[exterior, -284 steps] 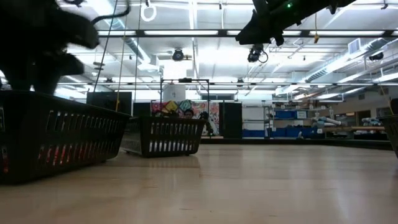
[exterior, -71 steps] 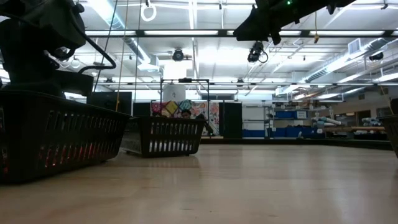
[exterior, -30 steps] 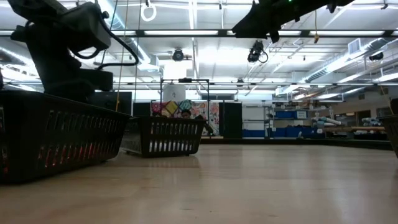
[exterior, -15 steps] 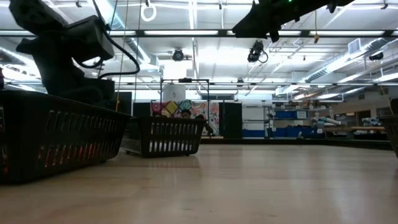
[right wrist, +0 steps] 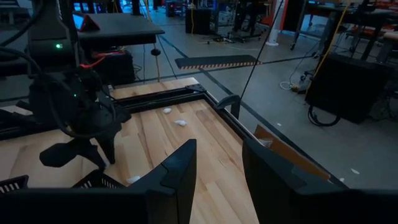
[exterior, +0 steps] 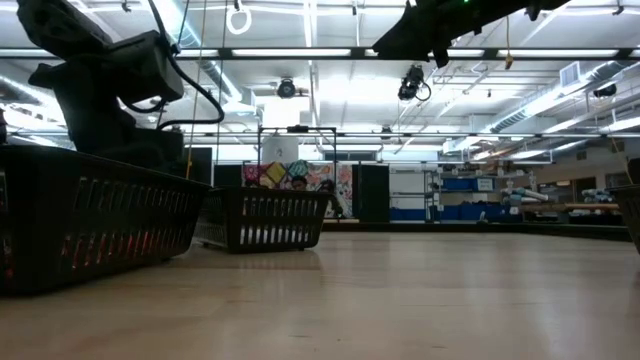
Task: Sort Halloween decoration
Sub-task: Put the white ghost toy into the middle black basket
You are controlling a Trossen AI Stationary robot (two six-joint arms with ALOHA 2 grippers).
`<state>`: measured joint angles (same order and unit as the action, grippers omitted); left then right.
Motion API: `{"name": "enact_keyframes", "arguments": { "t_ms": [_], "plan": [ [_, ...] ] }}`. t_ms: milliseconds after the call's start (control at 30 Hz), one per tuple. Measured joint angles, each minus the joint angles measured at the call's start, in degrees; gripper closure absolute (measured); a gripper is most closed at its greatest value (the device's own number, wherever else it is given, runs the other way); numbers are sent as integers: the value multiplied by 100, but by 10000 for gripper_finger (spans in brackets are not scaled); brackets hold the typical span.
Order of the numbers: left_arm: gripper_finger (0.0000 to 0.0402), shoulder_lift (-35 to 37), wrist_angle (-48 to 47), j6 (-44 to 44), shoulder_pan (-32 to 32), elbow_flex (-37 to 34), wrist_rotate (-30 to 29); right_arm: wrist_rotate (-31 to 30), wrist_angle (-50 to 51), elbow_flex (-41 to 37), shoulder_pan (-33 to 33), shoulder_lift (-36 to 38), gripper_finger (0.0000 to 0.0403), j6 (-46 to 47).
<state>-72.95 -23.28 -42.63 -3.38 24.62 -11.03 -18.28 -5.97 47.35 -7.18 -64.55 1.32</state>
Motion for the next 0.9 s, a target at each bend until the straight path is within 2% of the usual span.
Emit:
{"name": "enact_keyframes", "arguments": {
  "t_ms": [400, 600, 800, 900],
  "plan": [
    [396, 0, -53, 283, -4, -4, 104, -2, -1, 0, 0, 0, 268, 2],
    [401, -22, -183, 341, -6, 103, 180, 0, -1, 0, 0, 0, 268, 4],
    [401, -50, -1132, 678, -21, 726, 150, -1, 2, 0, 4, 0, 268, 4],
    [401, -37, -1268, 830, -15, 1055, 4, -2, 3, 0, 20, 0, 268, 4]
  ]
}}
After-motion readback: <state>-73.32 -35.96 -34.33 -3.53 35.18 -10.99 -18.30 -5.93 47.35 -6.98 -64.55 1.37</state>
